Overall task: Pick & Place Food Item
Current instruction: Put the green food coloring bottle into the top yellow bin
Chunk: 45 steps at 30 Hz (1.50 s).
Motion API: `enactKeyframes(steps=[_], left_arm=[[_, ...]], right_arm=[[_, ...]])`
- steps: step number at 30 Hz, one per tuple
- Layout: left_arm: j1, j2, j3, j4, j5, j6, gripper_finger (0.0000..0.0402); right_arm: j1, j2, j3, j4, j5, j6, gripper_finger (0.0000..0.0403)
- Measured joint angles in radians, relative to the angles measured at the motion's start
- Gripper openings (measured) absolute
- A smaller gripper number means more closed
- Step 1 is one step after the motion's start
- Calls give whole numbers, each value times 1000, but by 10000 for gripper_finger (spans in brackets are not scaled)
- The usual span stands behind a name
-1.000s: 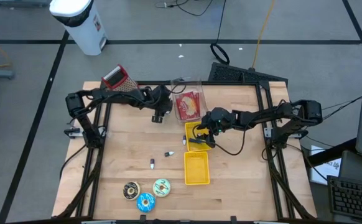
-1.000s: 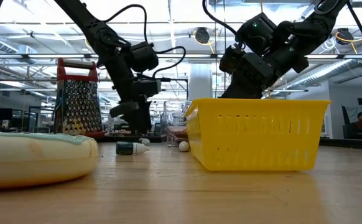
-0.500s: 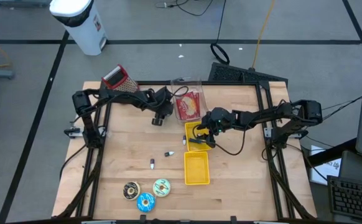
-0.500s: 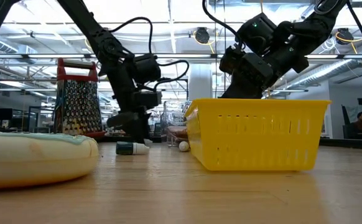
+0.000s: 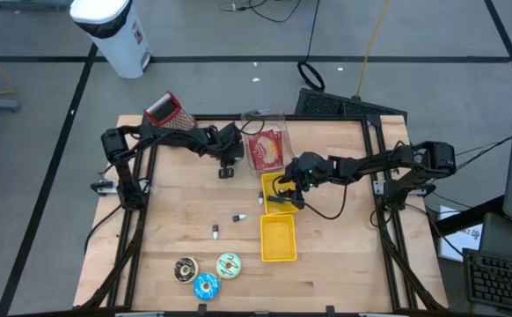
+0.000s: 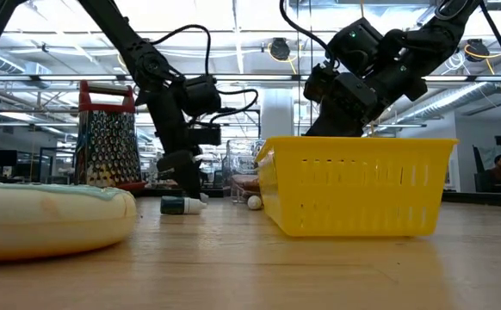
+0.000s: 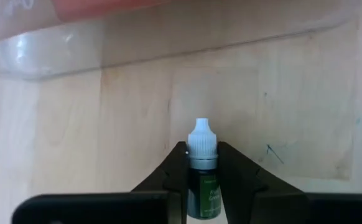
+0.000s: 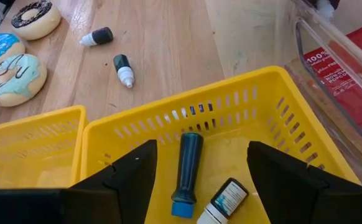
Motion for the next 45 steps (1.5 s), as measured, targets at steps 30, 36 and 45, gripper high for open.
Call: enactKeyframes(steps=[30,36,45], left_arm=[[-512,-249,-2,276,95,-491,62],[-551,-249,-1,416,128,-587,62],[-564,-250,-1,493,120,-733,62]], right_arm=[[269,0,0,324,284,-749,238],[342,0,0,438,301,-880,238],[422,0,0,497,398,-997,234]])
